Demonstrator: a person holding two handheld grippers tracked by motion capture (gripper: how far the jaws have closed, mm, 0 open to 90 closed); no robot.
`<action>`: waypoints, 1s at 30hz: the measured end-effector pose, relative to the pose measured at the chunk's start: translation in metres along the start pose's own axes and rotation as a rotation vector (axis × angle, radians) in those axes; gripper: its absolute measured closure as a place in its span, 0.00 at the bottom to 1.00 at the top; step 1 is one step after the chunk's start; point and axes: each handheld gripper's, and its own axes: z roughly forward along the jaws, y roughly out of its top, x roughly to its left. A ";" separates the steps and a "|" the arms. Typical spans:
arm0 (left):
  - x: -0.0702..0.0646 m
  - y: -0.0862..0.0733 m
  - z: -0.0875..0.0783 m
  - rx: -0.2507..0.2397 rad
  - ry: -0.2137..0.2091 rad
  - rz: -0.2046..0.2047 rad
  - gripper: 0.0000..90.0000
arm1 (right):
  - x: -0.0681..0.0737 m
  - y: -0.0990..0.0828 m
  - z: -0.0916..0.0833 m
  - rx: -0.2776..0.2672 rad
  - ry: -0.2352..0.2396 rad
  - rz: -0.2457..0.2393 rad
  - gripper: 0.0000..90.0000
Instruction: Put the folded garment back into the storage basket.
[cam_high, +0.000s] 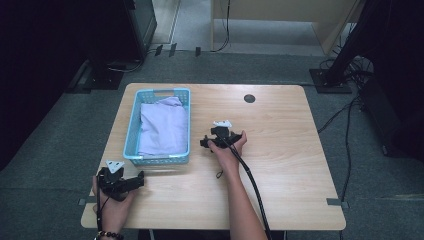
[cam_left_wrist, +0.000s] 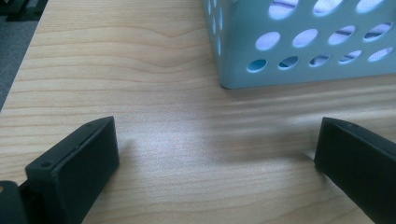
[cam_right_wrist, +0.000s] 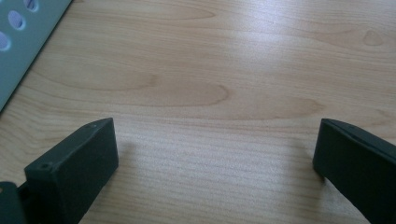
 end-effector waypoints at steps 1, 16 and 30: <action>0.000 0.000 0.000 0.000 0.000 0.000 0.00 | 0.000 -0.001 -0.001 0.000 -0.002 0.001 0.00; 0.000 0.000 0.000 0.001 0.000 -0.001 0.00 | -0.005 -0.006 -0.006 -0.001 -0.014 0.015 0.00; 0.000 -0.001 -0.001 0.002 -0.002 0.001 0.00 | -0.020 -0.012 -0.013 -0.002 -0.034 0.034 0.00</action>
